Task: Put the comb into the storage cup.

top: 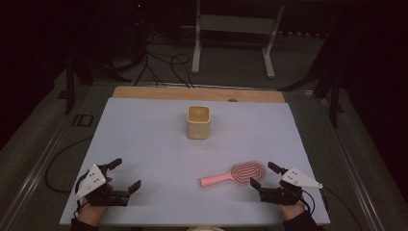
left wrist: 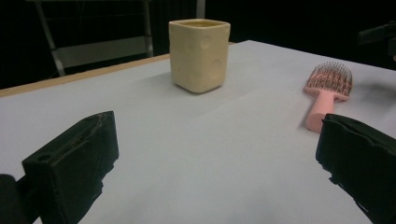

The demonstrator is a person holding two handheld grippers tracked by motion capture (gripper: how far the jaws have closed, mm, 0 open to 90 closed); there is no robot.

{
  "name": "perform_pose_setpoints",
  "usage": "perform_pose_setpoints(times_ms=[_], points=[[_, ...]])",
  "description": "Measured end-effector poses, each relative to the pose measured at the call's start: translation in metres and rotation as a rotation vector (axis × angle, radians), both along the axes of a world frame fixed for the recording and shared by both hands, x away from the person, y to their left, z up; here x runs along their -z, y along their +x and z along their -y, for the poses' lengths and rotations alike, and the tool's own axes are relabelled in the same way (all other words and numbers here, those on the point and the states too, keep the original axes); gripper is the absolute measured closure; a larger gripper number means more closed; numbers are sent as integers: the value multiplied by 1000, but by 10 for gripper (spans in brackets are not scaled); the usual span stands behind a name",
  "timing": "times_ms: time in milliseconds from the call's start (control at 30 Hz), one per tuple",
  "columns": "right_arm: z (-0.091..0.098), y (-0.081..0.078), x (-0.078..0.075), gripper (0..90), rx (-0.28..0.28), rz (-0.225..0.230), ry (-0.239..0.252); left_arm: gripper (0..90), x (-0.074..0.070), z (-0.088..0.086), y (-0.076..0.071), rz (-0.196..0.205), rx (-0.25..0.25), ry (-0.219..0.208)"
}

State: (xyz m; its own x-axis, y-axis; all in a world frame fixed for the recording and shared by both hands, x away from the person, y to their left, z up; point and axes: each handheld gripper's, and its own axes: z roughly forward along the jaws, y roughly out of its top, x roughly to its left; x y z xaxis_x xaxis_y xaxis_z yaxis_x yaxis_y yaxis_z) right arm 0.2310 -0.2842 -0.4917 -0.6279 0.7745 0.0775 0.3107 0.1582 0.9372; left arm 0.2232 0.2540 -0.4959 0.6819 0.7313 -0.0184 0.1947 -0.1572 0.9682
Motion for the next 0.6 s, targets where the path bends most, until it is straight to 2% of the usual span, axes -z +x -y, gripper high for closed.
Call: perform_pose_setpoints(times_ms=[133, 233, 300, 467, 500, 600], points=[[1, -1, 0, 85, -18, -4, 1, 3, 0, 2, 3, -5, 6, -4], [1, -1, -1, 84, 0, -19, -4, 3, 0, 3, 4, -9, 7, 0], [0, -2, -2, 84, -5, -25, -12, 3, 0, 3, 5, -9, 12, -10], [-1, -2, -5, 84, -9, -41, -5, 3, 1, 2, 2, -9, 16, -2], [-4, -4, -13, 83, 17, -39, -20, 3, 0, 0, 0, -7, 15, -10], [-4, -4, -19, 83, 27, -39, -19, 3, -1, -2, -1, -1, 4, -18]])
